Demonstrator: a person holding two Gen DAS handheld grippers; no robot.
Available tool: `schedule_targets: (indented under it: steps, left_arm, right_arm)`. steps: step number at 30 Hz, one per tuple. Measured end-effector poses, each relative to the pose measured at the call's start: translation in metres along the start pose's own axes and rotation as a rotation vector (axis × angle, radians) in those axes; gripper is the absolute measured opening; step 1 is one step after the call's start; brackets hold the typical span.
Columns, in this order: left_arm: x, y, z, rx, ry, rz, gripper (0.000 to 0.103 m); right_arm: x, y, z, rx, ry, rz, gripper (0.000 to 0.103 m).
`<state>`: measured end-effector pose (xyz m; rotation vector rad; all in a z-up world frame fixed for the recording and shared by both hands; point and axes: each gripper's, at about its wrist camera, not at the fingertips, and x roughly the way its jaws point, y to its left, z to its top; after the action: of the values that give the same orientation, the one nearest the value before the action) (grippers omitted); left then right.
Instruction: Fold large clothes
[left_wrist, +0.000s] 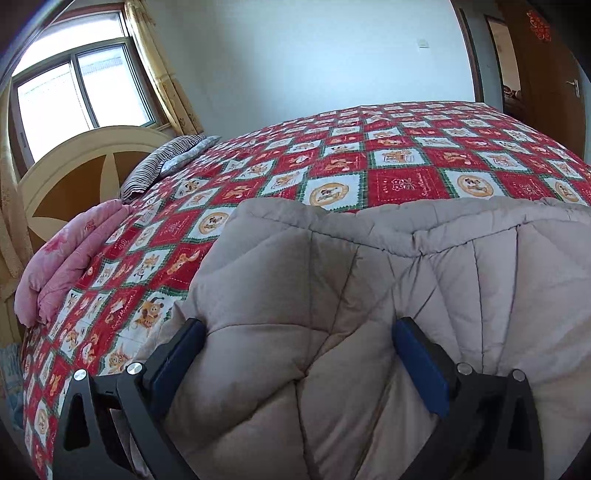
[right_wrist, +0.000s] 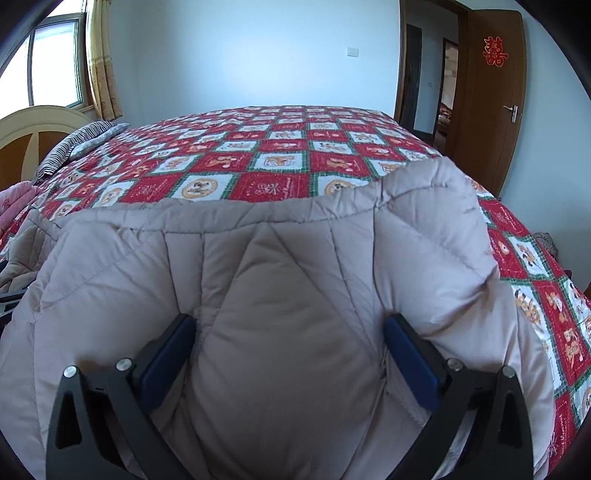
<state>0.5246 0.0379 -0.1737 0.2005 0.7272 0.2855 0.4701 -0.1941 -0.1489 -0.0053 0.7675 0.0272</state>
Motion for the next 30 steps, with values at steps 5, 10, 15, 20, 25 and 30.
schedule_targets:
  steps: [5, 10, 15, 20, 25, 30]
  left_arm:
    - [0.003, -0.003, 0.001, 0.009, 0.014, 0.007, 0.102]
    - [0.005, -0.002, 0.000, 0.009, 0.021, 0.005, 0.102]
    - [0.006, -0.002, 0.000, 0.008, 0.025, 0.005, 0.102]
    - [0.007, -0.002, 0.000, 0.007, 0.025, 0.005, 0.102]
    - [0.008, -0.003, 0.000, 0.010, 0.026, 0.009, 0.102]
    - [0.008, -0.003, 0.000, 0.012, 0.025, 0.011, 0.102]
  right_arm:
    - [0.006, 0.002, 0.000, -0.005, 0.026, -0.012, 0.103]
    - [0.011, 0.003, 0.000, -0.012, 0.048, -0.027, 0.103]
    - [0.014, 0.006, -0.001, -0.023, 0.064, -0.048, 0.103]
    - [0.016, 0.008, -0.001, -0.031, 0.076, -0.064, 0.103]
    - [0.020, 0.011, 0.000, -0.043, 0.092, -0.081, 0.103]
    - [0.019, 0.013, 0.000, -0.051, 0.097, -0.094, 0.103]
